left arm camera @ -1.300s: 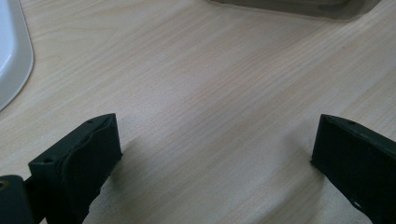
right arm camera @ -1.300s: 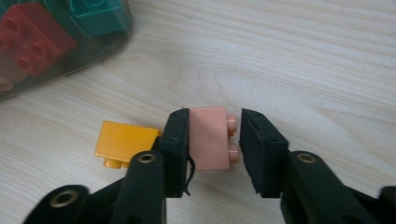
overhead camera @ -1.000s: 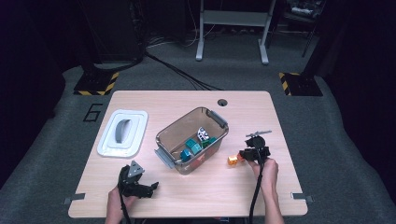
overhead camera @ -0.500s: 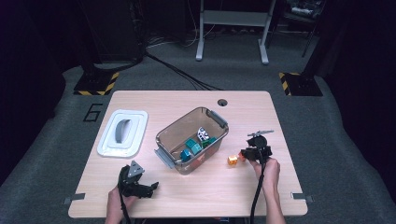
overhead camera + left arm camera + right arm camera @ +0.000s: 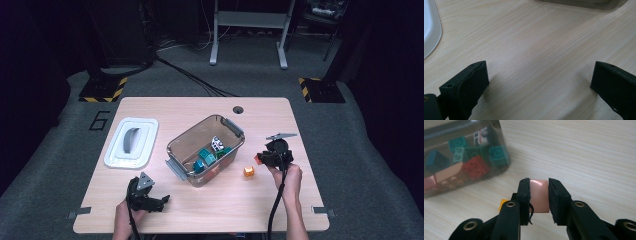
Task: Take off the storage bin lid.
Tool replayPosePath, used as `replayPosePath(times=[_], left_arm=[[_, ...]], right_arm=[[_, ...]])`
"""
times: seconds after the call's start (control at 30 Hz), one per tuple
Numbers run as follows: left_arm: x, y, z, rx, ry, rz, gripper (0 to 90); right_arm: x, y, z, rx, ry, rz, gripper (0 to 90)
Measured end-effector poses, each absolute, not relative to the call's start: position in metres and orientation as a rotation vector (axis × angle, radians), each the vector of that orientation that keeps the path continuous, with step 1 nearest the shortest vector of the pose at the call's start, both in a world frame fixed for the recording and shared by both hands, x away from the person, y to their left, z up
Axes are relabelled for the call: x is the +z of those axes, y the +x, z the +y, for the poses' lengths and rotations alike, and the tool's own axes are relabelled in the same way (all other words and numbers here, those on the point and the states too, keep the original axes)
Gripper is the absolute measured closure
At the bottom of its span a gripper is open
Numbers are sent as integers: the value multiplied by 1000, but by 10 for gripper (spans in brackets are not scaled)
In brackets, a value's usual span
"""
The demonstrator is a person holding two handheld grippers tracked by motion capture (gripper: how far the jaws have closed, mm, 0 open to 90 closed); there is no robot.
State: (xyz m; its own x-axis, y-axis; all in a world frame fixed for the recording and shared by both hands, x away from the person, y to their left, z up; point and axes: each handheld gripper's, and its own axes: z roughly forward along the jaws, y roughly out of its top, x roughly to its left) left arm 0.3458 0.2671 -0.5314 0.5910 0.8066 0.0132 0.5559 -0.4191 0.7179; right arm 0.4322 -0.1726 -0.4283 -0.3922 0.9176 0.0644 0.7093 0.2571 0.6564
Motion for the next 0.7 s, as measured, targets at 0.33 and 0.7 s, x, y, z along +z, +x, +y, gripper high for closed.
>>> replayPosePath(times=[0.33,0.7], left_arm=[[-531,346,267,472,2136,1075,12],[-531,346,267,473,2136,1075,12]], right_arm=[[-401,428,-162,902,1425,2193,720],[-372,425,-151,922,1354,2186,720]])
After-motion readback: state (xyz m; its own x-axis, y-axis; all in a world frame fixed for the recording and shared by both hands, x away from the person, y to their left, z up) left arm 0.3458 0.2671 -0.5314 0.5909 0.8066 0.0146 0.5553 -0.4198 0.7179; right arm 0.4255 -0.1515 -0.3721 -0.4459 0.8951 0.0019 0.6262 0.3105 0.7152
